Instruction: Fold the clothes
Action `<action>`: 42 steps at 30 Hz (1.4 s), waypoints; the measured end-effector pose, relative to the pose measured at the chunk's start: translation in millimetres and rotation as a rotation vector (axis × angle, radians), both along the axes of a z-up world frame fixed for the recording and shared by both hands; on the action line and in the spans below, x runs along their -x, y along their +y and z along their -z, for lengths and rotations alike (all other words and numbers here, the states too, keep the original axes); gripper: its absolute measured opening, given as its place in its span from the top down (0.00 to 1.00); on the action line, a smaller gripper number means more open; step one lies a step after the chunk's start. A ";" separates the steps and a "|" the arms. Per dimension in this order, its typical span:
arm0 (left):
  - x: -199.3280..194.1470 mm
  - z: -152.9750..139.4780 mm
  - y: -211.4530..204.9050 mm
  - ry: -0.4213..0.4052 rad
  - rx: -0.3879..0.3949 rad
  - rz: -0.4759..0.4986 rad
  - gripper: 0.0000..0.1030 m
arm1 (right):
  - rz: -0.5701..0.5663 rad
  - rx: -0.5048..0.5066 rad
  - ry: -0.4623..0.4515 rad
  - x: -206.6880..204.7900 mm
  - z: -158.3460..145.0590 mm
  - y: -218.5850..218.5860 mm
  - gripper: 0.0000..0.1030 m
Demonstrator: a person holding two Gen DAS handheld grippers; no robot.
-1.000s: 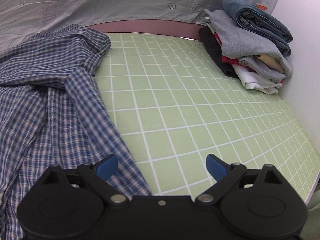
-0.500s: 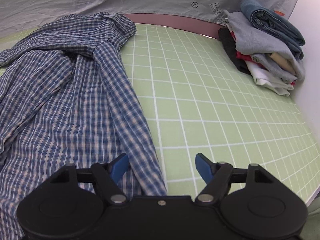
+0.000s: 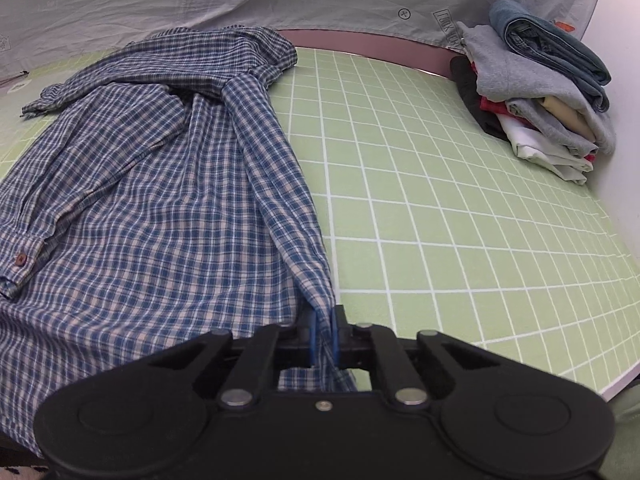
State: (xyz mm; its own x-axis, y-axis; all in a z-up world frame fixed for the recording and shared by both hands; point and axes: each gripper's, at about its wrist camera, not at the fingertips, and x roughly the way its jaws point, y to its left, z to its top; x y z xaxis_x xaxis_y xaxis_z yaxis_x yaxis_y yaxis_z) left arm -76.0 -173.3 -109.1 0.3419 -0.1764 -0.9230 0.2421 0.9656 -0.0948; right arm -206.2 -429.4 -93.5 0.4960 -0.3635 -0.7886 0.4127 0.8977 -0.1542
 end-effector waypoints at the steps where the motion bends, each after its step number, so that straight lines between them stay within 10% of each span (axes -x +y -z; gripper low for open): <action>1: 0.9 1.1 2.8 0.008 0.003 0.003 0.30 | -0.001 -0.010 -0.009 2.0 -2.2 2.7 0.98; 12: 9.6 3.5 16.8 0.009 0.017 0.145 0.28 | -0.074 -0.225 -0.196 -10.7 -41.0 67.7 1.00; 19: 14.5 6.0 17.8 -0.025 0.028 0.211 0.21 | -0.094 -0.422 -0.208 -51.0 -4.3 116.3 0.99; 23: 17.2 6.1 17.5 -0.031 0.022 0.234 0.20 | -0.038 -0.497 -0.221 -44.9 3.7 120.0 0.79; 28: 14.9 6.2 19.6 -0.023 0.031 0.229 0.16 | 0.033 -0.442 -0.333 -23.3 -25.6 99.5 0.66; 35: 16.6 7.3 13.0 -0.022 0.008 0.247 0.12 | 0.031 -0.309 -0.103 -28.8 14.1 98.1 0.67; 42: -0.4 -2.6 27.9 0.053 0.127 0.189 0.12 | -0.046 -0.154 -0.083 -45.4 5.6 110.8 0.53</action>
